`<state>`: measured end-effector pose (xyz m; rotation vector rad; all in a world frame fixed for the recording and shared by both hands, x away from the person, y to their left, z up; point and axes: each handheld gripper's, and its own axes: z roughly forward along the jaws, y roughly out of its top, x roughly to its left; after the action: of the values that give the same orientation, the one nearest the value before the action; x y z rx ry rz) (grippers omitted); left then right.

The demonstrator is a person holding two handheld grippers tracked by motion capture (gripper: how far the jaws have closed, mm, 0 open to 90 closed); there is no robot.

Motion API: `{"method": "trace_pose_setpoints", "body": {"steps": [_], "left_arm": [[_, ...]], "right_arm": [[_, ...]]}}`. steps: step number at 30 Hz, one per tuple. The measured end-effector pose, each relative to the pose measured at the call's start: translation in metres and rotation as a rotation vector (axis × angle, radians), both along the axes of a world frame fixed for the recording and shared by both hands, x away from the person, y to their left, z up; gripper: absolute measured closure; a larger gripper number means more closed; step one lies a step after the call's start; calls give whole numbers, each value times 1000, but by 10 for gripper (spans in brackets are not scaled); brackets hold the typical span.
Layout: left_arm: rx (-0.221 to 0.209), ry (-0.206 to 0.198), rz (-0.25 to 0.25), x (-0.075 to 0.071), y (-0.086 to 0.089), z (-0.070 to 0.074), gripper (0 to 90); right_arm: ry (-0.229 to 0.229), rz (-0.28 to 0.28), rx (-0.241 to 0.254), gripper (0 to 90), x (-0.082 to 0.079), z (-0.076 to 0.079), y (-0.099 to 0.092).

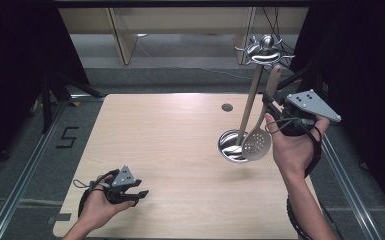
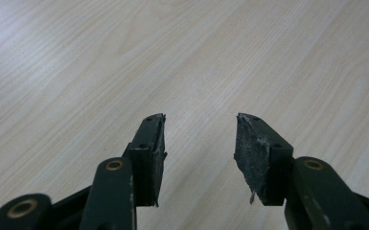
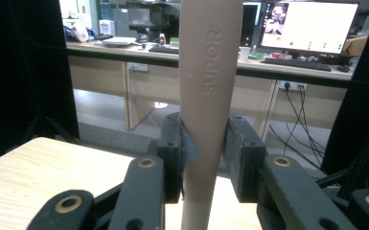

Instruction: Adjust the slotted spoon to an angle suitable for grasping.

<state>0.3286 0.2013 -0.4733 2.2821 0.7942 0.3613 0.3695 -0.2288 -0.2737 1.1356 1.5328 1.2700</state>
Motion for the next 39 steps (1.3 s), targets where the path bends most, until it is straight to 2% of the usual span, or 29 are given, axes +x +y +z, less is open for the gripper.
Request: {"method": "trace_pose_setpoints", "body": {"steps": [20, 22, 23, 25, 27, 33, 34, 35, 36, 39], "left_arm": [[0, 3, 0, 0, 0, 0, 527], [-5, 20, -8, 1, 0, 0, 527], [-2, -3, -14, 1, 0, 0, 527], [9, -5, -15, 2, 1, 0, 527], [-4, 9, 0, 2, -1, -1, 528], [5, -5, -15, 2, 0, 0, 528], [-11, 16, -9, 1, 0, 0, 528], [-8, 20, -7, 1, 0, 0, 528], [1, 15, -7, 1, 0, 0, 528], [-4, 9, -5, 1, 0, 0, 528]], "right_arm": [[11, 1, -1, 709, 3, 1, 2], [9, 4, 7, 709, 1, 1, 3], [-3, 6, -4, 709, 2, 1, 2], [8, 13, 2, 709, 1, 0, 4], [9, 23, -2, 709, 1, 0, 5], [14, 26, -6, 709, 3, 1, 4], [11, 24, -3, 709, 3, 1, 5], [17, 22, -1, 709, 3, 2, 5], [28, 17, 9, 709, 3, 2, 6], [28, 23, -2, 709, 4, 2, 6]]}}
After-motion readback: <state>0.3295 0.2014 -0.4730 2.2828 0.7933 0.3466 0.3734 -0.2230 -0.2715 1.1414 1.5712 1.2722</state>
